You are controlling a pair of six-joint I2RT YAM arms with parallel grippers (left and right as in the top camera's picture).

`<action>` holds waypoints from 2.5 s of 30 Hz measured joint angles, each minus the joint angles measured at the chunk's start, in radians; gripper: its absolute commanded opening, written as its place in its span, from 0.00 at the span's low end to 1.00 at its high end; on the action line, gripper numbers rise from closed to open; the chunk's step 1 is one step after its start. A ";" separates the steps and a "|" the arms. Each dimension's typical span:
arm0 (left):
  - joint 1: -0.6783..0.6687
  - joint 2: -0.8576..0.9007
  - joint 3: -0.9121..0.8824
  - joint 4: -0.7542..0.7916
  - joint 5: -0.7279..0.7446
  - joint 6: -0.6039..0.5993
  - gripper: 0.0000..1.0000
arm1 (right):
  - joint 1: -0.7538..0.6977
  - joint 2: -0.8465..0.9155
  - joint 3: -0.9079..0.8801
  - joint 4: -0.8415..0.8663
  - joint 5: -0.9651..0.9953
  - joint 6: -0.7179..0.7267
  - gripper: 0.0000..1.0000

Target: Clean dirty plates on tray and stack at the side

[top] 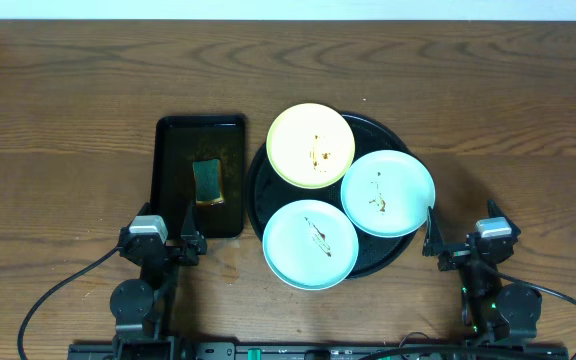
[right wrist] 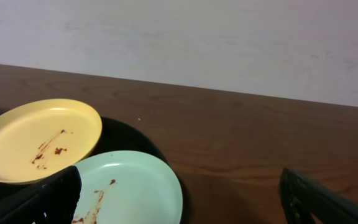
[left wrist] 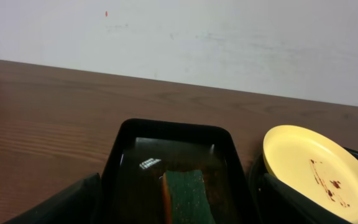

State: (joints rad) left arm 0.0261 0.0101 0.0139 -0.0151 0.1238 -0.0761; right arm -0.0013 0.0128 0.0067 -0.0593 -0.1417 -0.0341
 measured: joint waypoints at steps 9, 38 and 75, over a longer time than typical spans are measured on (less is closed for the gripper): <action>0.000 0.000 0.000 0.000 0.000 0.000 0.80 | 0.000 0.000 0.000 0.000 0.000 0.000 0.99; 0.000 0.000 0.000 0.000 0.000 0.000 0.80 | 0.000 0.000 0.000 0.000 0.000 0.000 0.99; 0.000 0.893 0.816 -0.669 0.008 -0.059 0.80 | 0.000 1.006 0.783 -0.564 -0.004 0.188 0.99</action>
State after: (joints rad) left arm 0.0265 0.9031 0.8299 -0.6846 0.1322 -0.1349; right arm -0.0013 1.0187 0.7895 -0.6231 -0.1459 0.1543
